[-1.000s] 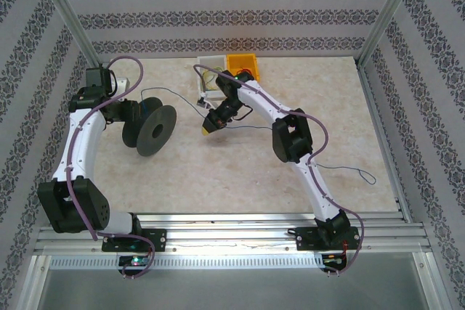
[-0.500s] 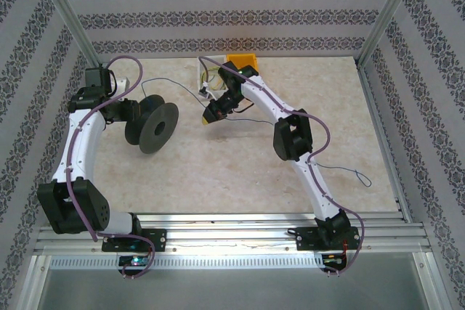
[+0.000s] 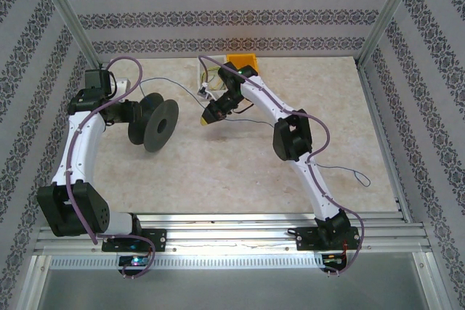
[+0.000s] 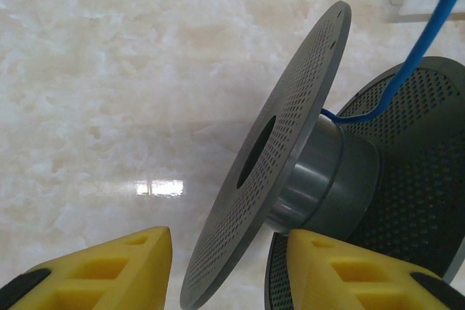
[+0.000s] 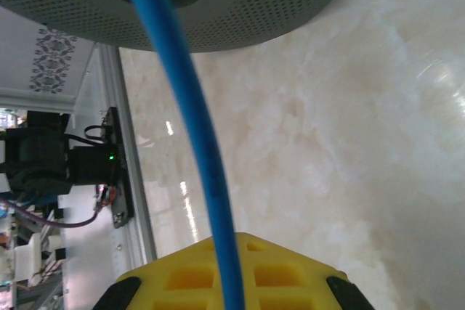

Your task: Wrap the cables

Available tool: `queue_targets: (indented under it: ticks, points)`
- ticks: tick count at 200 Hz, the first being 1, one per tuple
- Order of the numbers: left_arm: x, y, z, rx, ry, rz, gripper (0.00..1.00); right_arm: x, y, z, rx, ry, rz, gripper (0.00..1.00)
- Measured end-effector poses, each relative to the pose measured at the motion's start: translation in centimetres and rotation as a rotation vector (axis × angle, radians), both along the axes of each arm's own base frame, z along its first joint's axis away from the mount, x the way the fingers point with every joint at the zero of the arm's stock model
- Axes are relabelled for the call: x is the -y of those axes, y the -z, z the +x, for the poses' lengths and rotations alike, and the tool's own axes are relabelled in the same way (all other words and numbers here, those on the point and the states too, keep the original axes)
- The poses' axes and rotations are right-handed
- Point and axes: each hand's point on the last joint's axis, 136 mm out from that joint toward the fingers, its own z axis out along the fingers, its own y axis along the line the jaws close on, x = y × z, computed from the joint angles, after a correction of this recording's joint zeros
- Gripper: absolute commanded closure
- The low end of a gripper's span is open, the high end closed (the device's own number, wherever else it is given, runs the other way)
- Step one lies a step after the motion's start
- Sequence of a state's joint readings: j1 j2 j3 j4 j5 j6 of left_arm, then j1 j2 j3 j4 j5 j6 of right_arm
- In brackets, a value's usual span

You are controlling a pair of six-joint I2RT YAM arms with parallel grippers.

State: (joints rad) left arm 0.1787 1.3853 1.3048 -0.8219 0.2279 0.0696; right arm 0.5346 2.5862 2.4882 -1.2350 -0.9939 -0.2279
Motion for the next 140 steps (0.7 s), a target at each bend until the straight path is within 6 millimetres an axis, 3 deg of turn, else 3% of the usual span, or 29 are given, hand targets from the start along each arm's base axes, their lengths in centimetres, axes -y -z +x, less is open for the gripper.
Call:
queue_targets:
  ticks: [61, 140]
  points:
    - [0.1, 0.1, 0.0, -0.001, 0.001, -0.006, 0.55, -0.2, -4.2, -3.0, 0.024, -0.058, 0.065, 1.00]
    - [0.1, 1.3, -0.5, -0.033, -0.002, -0.007, 0.69, -0.9, -3.4, -3.3, 0.017, -0.073, 0.056, 1.00]
